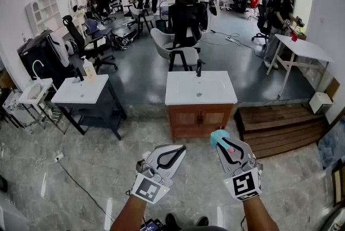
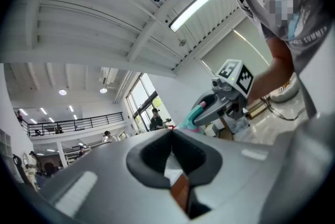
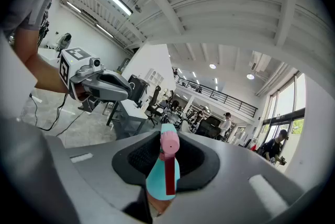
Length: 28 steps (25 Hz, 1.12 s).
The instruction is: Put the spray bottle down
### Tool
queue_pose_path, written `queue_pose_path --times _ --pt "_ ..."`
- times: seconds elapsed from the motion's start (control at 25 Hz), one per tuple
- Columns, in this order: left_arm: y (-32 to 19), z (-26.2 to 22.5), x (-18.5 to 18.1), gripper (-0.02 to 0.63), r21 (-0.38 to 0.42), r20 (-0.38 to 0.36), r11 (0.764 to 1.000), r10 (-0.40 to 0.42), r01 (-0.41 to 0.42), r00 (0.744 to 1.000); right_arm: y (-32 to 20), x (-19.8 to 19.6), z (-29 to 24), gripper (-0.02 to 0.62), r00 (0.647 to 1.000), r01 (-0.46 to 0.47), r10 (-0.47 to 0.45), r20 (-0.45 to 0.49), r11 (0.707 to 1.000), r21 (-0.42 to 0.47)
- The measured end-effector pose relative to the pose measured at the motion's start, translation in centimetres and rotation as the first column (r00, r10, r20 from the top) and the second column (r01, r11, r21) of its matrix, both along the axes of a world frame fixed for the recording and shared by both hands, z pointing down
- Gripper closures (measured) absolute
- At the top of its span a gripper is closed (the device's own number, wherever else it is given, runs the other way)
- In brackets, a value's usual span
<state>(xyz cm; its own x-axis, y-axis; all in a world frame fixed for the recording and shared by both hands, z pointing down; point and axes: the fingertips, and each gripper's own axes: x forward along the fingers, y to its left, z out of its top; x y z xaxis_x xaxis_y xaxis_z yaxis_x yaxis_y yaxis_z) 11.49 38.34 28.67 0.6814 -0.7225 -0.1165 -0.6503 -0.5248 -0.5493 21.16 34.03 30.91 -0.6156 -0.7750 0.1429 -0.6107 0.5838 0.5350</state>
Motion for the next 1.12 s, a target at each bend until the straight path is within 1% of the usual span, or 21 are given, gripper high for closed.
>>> queue_pose_path --times 0.32,0.56,0.76,1.12 --pt "-0.1 0.1 0.1 0.604 0.005 0.006 1.000 0.002 -0.002 1.000 -0.1 0.2 0.4 0.509 1.000 0.000 0.000 0.006 1.000 -0.009" --pt "-0.2 -0.1 0.3 0.604 0.006 0.004 1.000 0.003 -0.003 1.000 -0.2 0.5 0.1 0.508 0.999 -0.003 0.004 0.039 0.999 -0.038" --pt "-0.5 0.2 0.5 0.604 -0.002 0.004 1.000 0.001 -0.001 1.000 -0.5 0.8 0.2 0.506 0.999 -0.004 0.006 0.044 0.999 -0.048" --pt "-1.3 0.7 2.1 0.604 -0.013 0.010 1.000 -0.012 0.012 1.000 -1.4 2.4 0.5 0.508 0.997 0.015 -0.011 0.071 0.998 -0.057"
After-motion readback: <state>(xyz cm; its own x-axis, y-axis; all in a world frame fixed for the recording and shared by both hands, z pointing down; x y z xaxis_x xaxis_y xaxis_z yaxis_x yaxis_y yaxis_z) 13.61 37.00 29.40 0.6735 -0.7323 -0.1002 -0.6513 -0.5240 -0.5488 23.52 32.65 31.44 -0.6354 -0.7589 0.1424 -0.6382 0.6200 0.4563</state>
